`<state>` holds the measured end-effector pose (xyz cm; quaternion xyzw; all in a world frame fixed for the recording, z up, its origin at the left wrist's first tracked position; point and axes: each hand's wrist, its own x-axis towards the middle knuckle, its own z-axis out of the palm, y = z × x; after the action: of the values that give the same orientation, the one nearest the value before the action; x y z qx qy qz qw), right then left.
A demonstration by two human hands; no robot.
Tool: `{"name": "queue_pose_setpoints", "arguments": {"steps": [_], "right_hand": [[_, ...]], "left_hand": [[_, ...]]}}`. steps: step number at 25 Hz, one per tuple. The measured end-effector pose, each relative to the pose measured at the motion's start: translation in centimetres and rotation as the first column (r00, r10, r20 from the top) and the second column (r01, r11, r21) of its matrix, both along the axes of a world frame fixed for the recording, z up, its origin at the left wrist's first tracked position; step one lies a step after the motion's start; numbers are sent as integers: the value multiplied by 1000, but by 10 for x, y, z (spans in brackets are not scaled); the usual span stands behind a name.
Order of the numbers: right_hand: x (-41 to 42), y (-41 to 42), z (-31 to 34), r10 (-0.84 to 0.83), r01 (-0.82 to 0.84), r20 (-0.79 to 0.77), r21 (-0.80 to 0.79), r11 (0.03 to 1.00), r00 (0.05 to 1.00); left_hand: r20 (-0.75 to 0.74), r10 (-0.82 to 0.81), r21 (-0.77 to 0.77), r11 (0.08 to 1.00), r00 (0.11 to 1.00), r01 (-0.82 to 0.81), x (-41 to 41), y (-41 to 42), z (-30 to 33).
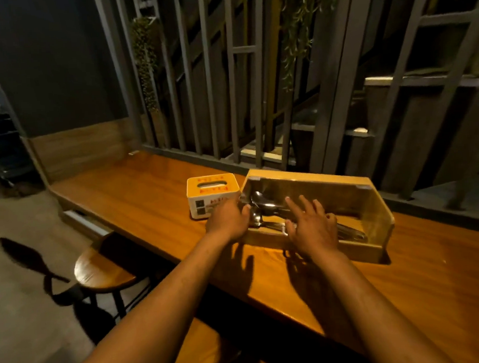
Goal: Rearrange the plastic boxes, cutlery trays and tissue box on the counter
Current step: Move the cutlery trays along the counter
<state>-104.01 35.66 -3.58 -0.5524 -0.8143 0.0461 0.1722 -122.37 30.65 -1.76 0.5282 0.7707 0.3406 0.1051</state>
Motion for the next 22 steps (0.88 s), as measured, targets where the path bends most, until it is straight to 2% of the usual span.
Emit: {"name": "queue_pose_setpoints", "arguments": {"steps": [1, 3, 6, 9, 11, 13, 15, 16, 19, 20, 22], "right_hand": [[-1, 3, -5, -35, 32, 53, 50, 998, 998], [-4, 8, -16, -84, 76, 61, 114, 991, 995], [-5, 10, -20, -138, 145, -63, 136, 980, 989], [1, 17, -17, -225, 251, -234, 87, 964, 946], [5, 14, -17, -290, 314, -323, 22, 949, 901], [-3, 0, -15, -329, 347, -377, -21, 938, 866], [-26, -20, -13, -342, 350, -366, -45, 935, 865], [-41, -30, -13, -357, 359, -324, -56, 932, 876], [-67, -45, -18, -407, 407, -203, -40, 912, 891], [-68, -47, -18, -405, 411, -201, -15, 912, 892], [-59, -46, -19, -385, 396, -222, 7, 918, 896]], "left_hand": [[34, 4, -1, 1000, 999, -4, -6, 12, -1], [120, -10, -19, 1000, 993, 12, -19, 37, -4], [292, -34, -27, 999, 956, 44, -15, 51, -18], [240, -12, 32, 999, 971, 4, -2, 34, -23], [302, -91, 71, 995, 949, 73, -6, 16, -27], [412, -210, 94, 978, 887, 188, -17, 1, -29], [499, -295, 134, 955, 815, 263, -29, 0, -32], [497, -293, 146, 956, 817, 254, -36, 5, -29], [389, -150, 134, 985, 909, 105, -62, 38, -22], [391, -133, 113, 989, 911, 96, -70, 50, -22], [432, -175, 39, 984, 885, 176, -79, 67, -25]]}}
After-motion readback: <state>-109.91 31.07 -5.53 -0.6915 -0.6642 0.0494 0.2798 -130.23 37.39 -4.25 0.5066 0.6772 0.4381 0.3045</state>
